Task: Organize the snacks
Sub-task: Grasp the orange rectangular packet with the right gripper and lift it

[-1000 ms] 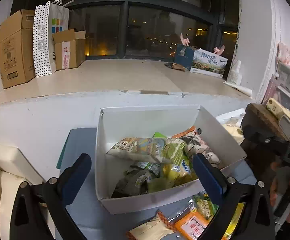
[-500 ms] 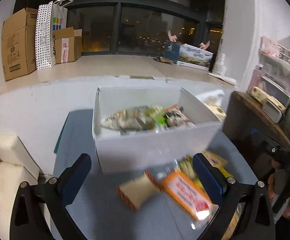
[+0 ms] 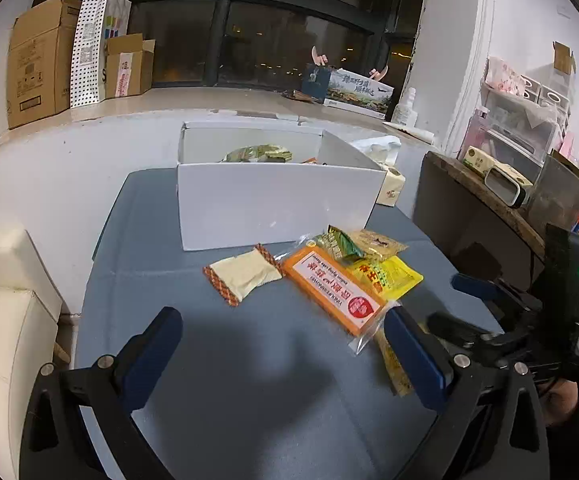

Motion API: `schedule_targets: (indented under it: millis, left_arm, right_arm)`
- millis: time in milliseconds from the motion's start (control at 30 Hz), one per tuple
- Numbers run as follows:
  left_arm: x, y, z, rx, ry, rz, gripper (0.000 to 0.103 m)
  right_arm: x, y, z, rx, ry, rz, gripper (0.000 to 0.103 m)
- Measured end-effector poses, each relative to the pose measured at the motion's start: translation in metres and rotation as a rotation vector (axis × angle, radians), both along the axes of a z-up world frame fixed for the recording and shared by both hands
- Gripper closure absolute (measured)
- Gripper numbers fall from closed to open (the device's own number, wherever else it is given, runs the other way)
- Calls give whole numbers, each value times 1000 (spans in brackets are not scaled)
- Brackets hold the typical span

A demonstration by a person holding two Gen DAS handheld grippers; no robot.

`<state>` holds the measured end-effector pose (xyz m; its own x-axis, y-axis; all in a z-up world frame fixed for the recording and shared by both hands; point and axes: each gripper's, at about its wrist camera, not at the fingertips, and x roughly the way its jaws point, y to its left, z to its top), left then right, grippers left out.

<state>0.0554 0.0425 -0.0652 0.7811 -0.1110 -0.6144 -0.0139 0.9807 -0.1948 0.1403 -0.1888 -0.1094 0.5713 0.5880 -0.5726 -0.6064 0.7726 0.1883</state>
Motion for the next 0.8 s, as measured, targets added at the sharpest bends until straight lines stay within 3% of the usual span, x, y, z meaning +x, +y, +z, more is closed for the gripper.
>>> schedule_targets:
  millis: [400, 600, 700, 733, 767, 800]
  left_arm:
    - [-6, 14, -20, -3, 48, 33, 0]
    - [-6, 18, -24, -14, 54, 39, 0]
    - [-6, 20, -23, -24, 50, 44, 0]
    - [-6, 21, -23, -24, 50, 46, 0]
    - [-6, 21, -24, -20, 53, 48, 0]
    - [-5, 21, -25, -17, 57, 50, 0]
  right_arm:
    - [52, 102, -40, -382, 8, 105, 0]
    - [72, 129, -55, -472, 8, 136, 0]
    - [85, 130, -63, -460, 91, 166, 1]
    - [91, 125, -65, -423, 137, 164, 4]
    - [94, 121, -65, -392, 176, 169, 13]
    - [93, 119, -62, -392, 166, 161, 29]
